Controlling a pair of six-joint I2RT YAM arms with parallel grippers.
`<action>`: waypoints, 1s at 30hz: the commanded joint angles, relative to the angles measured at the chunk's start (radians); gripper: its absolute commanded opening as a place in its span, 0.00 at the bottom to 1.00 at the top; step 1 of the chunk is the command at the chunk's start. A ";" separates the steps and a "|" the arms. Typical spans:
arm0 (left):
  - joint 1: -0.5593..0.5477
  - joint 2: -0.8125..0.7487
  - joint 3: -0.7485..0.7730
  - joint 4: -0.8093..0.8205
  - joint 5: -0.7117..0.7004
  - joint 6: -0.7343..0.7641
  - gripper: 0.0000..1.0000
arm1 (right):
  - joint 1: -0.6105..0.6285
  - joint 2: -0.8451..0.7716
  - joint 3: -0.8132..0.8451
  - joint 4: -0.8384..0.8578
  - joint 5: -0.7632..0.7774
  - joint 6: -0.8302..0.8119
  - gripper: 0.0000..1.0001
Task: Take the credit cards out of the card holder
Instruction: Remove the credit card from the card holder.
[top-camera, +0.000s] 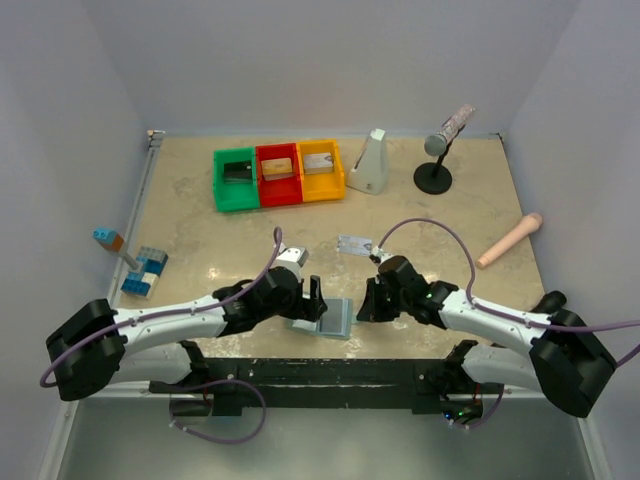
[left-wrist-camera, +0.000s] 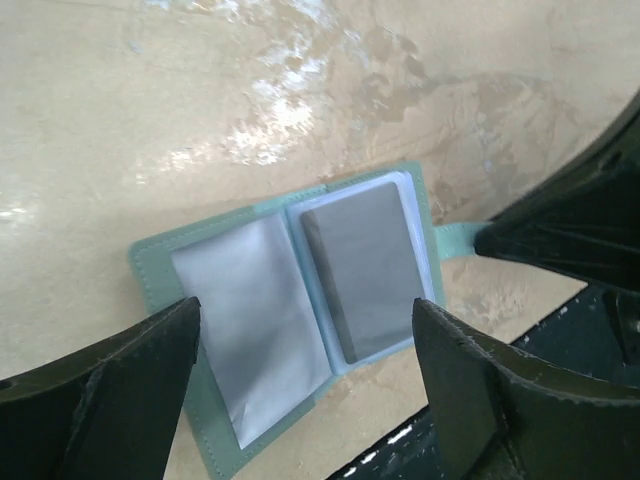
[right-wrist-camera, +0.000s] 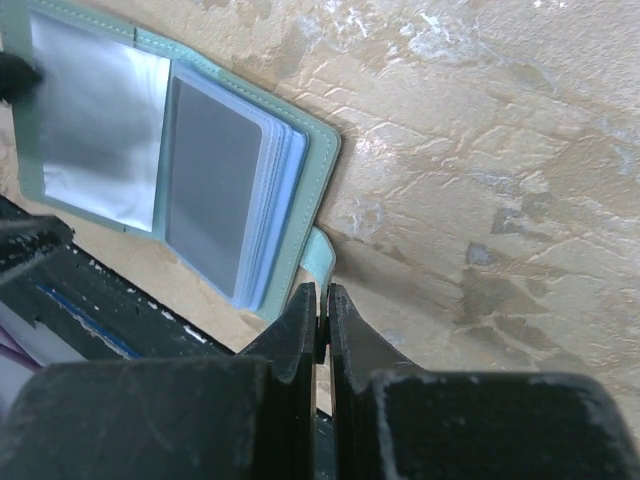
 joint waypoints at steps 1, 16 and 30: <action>-0.003 -0.041 0.082 -0.101 -0.128 -0.019 0.96 | 0.003 -0.026 0.020 0.030 -0.042 -0.021 0.00; 0.005 0.045 0.120 -0.023 0.136 0.074 0.89 | 0.004 -0.113 0.034 -0.011 -0.041 -0.037 0.00; -0.009 0.184 0.197 -0.101 0.116 0.076 0.80 | 0.004 -0.144 0.046 -0.017 -0.057 -0.038 0.00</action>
